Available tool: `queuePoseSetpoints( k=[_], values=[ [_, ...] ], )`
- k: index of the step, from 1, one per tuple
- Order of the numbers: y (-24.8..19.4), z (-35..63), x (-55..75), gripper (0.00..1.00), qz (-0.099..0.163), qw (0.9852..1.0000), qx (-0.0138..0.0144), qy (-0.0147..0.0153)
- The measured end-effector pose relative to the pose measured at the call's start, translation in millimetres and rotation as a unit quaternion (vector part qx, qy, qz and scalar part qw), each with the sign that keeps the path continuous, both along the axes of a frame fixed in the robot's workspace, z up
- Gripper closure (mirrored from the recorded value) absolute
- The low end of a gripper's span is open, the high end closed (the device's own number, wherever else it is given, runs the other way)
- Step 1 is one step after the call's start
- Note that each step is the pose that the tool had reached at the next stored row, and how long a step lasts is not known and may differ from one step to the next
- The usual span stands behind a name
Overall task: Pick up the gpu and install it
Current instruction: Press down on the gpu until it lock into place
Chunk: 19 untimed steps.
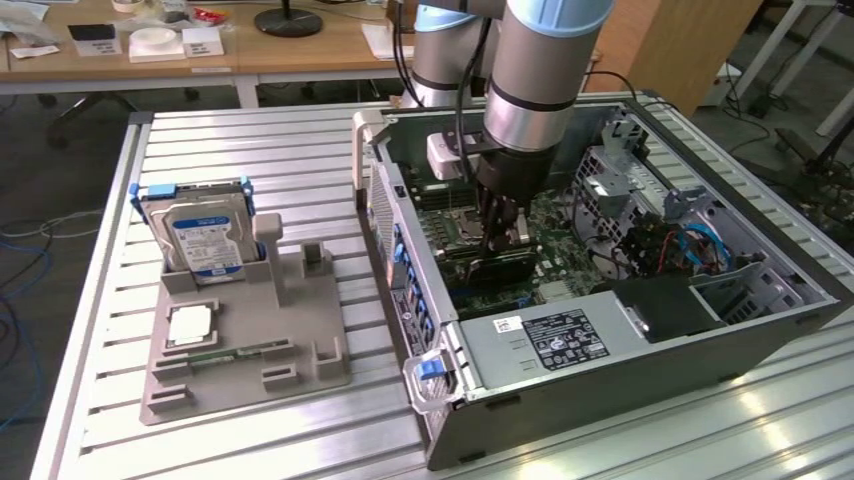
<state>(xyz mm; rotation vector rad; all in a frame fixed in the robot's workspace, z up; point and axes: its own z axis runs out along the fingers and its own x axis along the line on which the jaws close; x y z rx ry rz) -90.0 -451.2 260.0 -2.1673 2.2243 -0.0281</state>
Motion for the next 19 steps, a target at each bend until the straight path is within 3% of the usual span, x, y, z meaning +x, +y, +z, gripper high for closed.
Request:
queuePoseSetpoints(
  k=[11,13,19],
  values=[
    [0.0,0.2,0.0,0.90,0.000,1.0000,0.0002,-0.0001],
    [0.2,1.9,0.1,0.90,0.000,1.0000,0.0008,-0.0005],
    [0.0,13.1,0.0,0.90,0.000,1.0000,-0.0009,0.0000]
  ],
)
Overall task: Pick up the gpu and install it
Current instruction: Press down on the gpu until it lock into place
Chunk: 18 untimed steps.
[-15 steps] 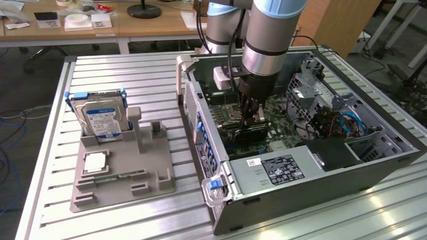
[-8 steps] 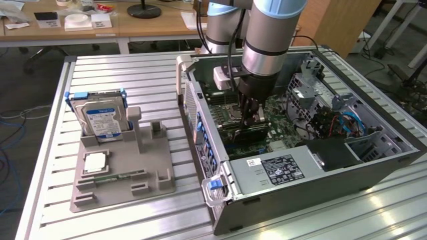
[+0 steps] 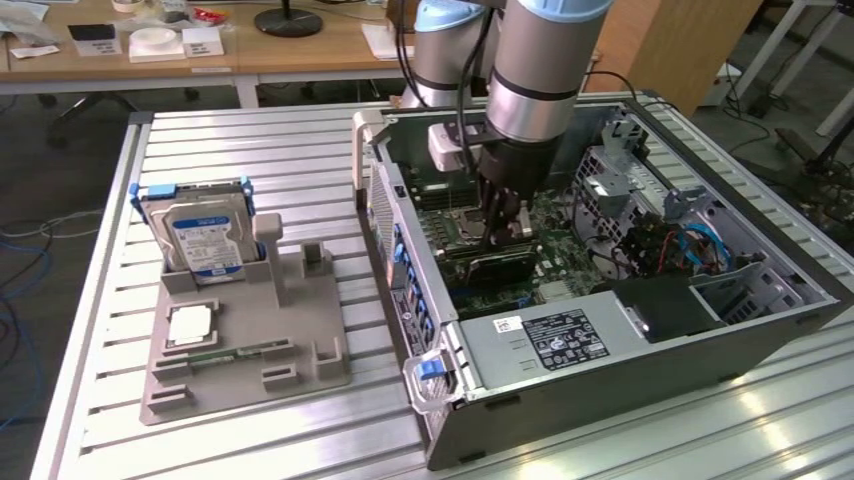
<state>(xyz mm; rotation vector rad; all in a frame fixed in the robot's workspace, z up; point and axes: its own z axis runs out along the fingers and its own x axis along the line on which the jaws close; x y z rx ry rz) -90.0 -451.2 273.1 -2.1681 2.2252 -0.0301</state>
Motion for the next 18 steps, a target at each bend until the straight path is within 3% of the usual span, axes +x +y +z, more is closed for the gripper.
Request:
queuePoseSetpoints(
  k=[18],
  values=[
    [0.1,38.3,0.0,0.90,-0.004,1.0000,0.0000,-0.0001]
  ],
)
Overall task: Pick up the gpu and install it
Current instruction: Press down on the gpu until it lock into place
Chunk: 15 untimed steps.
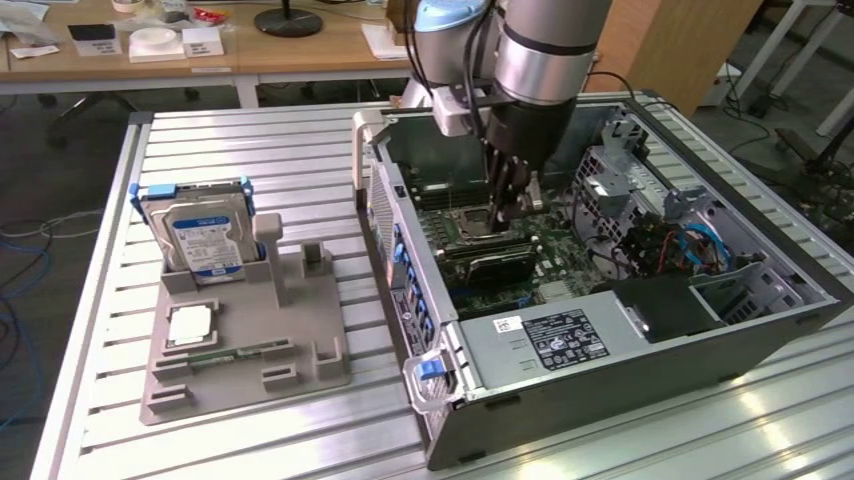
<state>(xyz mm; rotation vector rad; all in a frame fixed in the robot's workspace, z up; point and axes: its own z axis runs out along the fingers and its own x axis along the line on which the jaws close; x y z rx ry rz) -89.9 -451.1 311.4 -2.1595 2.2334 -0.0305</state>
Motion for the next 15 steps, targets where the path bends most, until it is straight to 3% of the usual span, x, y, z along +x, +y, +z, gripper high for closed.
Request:
queuePoseSetpoints(
  k=[7,13,15],
  values=[
    [0.0,14.1,0.0,0.90,-0.001,1.0000,0.0000,-0.0001],
    [0.1,15.7,0.0,0.90,-0.001,1.0000,0.0001,-0.0001],
    [0.1,15.9,0.6,0.90,-0.001,1.0000,-0.0005,0.0031]
  ],
)
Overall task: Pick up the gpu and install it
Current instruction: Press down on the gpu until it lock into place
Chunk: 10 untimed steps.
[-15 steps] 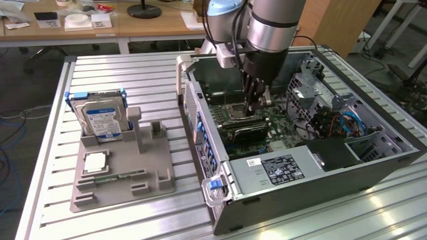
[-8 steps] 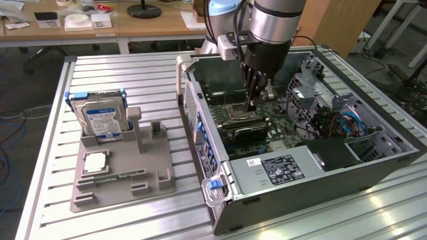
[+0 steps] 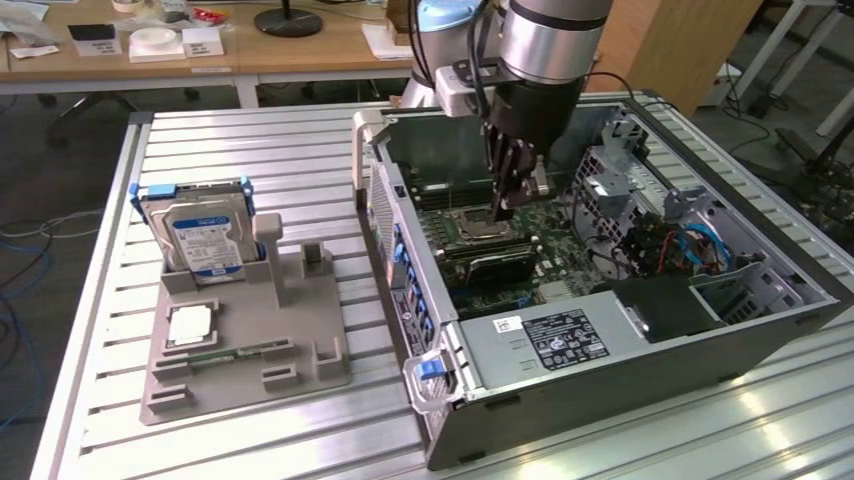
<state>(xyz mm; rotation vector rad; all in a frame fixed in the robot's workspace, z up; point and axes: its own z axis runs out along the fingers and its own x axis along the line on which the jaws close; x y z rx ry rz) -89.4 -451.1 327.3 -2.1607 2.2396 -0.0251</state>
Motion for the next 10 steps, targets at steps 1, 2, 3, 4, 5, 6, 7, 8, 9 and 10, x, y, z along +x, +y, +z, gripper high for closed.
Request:
queuePoseSetpoints(
  k=[1,2,3,4,5,6,7,8,9,10],
  values=[
    [0.0,0.1,0.6,0.90,0.000,1.0000,-0.0008,0.0030],
    [0.0,0.0,1.1,0.90,0.000,1.0000,-0.0015,0.0057],
    [0.0,0.0,1.4,0.90,0.000,1.0000,-0.0019,0.0077],
    [-0.1,0.0,1.4,0.90,0.000,1.0000,-0.0020,0.0079],
    [-0.1,0.0,1.4,0.90,0.000,1.0000,-0.0020,0.0080],
    [0.0,0.1,1.4,0.90,0.000,1.0000,-0.0020,0.0080],
    [0.0,0.0,1.5,0.90,0.000,1.0000,-0.0020,0.0080],
    [0.0,0.0,1.5,0.90,0.000,1.0000,-0.0020,0.0080],
    [0.0,0.0,1.5,0.90,0.000,1.0000,-0.0020,0.0080],
    [0.0,0.0,1.5,0.90,0.000,1.0000,-0.0020,0.0080]
  ],
)
